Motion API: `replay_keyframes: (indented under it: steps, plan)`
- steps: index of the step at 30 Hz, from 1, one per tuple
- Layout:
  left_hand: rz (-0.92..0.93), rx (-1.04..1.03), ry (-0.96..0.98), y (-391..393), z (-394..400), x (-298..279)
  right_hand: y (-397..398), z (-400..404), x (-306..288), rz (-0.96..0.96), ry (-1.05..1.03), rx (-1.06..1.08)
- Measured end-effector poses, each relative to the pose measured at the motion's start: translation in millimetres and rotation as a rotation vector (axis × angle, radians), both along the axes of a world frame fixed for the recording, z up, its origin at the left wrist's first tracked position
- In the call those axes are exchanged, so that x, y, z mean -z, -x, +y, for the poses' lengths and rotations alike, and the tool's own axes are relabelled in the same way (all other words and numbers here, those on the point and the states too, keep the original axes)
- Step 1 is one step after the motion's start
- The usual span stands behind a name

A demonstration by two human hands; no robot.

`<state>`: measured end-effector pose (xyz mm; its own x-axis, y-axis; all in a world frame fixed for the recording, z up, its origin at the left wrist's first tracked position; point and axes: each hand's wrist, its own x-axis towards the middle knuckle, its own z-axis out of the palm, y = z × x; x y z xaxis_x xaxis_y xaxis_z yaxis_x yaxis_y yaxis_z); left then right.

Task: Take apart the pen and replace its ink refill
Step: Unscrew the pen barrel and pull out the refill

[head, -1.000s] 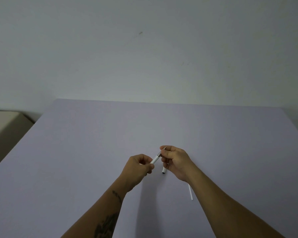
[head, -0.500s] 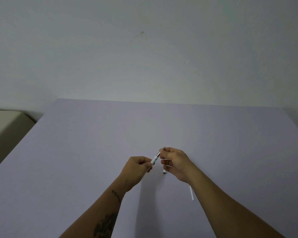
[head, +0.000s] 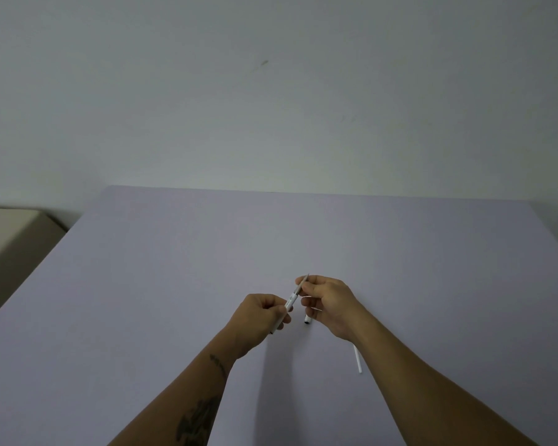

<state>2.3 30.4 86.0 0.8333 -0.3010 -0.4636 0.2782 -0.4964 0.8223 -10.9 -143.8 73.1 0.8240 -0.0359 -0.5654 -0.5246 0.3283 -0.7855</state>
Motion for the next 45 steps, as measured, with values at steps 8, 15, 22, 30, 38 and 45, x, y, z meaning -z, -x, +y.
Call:
replay_keyframes:
  steps: [8, 15, 22, 30, 38, 45]
  plan:
    - [0.027, 0.000, 0.010, 0.0, -1.4, 0.5, -0.2, -2.2, 1.3, -0.030, 0.022, 0.041]
    - [0.026, 0.022, -0.032, 3.3, -3.4, 3.8, 5.3, -4.4, 0.8, -0.007, 0.001, -0.014]
    - [0.025, 0.019, -0.019, 5.3, -6.5, 5.1, 8.8, -8.4, 5.4, 0.022, 0.034, -0.016]
    - [0.016, 0.027, -0.028, 7.6, -7.3, 5.1, 12.4, -10.4, 1.4, 0.022, -0.004, -0.042]
    - [0.002, 0.052, -0.052, 5.3, -2.0, 3.5, 13.4, -4.5, 1.2, 0.019, 0.041, -0.007]
    - [0.006, 0.062, -0.035, 0.1, 12.9, 10.4, 18.7, 10.1, 4.2, 0.066, -0.032, 0.031]
